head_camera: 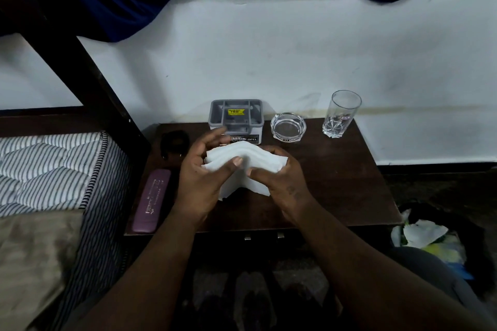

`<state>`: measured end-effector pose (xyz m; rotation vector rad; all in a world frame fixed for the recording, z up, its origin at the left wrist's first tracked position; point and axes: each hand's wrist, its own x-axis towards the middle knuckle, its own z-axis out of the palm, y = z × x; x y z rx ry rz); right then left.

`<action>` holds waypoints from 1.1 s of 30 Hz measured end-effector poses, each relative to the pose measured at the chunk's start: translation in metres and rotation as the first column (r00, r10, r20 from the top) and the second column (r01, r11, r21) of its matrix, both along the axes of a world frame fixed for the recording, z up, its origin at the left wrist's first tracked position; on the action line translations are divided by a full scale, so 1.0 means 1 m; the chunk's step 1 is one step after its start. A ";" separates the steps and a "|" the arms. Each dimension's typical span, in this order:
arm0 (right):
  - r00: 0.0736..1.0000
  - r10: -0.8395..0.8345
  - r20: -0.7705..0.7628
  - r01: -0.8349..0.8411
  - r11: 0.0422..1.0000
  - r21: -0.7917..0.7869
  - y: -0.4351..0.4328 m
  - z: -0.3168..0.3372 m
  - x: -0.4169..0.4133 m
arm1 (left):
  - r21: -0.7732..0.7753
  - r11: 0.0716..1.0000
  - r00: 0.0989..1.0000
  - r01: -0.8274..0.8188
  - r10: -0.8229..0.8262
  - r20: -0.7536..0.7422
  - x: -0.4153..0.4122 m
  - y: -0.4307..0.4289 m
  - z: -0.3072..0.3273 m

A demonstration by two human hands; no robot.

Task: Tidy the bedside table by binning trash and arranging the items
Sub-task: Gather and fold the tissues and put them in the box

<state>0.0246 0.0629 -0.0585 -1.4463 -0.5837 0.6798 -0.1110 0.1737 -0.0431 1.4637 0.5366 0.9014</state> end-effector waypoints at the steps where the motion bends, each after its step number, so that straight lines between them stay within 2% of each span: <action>1: 1.000 -0.011 0.007 0.011 1.000 -0.005 0.000 0.000 -0.001 | 0.007 1.000 1.000 -0.011 0.011 0.008 0.001 0.000 0.001; 16: 0.996 -0.088 0.024 0.089 0.994 -0.056 0.003 -0.012 0.005 | 0.000 0.967 0.967 -0.255 0.255 -0.033 0.006 0.001 -0.007; 19: 0.993 -0.118 0.022 0.119 0.991 -0.062 0.003 -0.014 0.004 | 0.024 0.984 0.983 -0.179 0.179 -0.024 0.002 0.000 -0.011; 22: 0.991 -0.132 0.025 0.134 0.990 -0.052 0.003 -0.015 0.005 | 0.062 0.994 0.978 -0.090 0.100 -0.183 -0.005 0.000 -0.025; 26: 0.988 -0.147 0.040 0.151 0.984 -0.097 0.002 -0.010 0.003 | 0.103 0.986 0.900 -0.132 0.163 -0.403 -0.009 -0.001 -0.033; 29: 0.988 -0.150 0.043 0.155 0.977 -0.149 0.001 -0.004 0.004 | 0.122 0.974 0.859 -0.190 0.226 -0.460 -0.006 -0.001 -0.028; 33: 0.988 -0.147 0.041 0.152 0.966 -0.211 -0.001 0.002 0.002 | 0.159 0.970 0.858 -0.185 0.239 -0.455 -0.003 -0.010 -0.020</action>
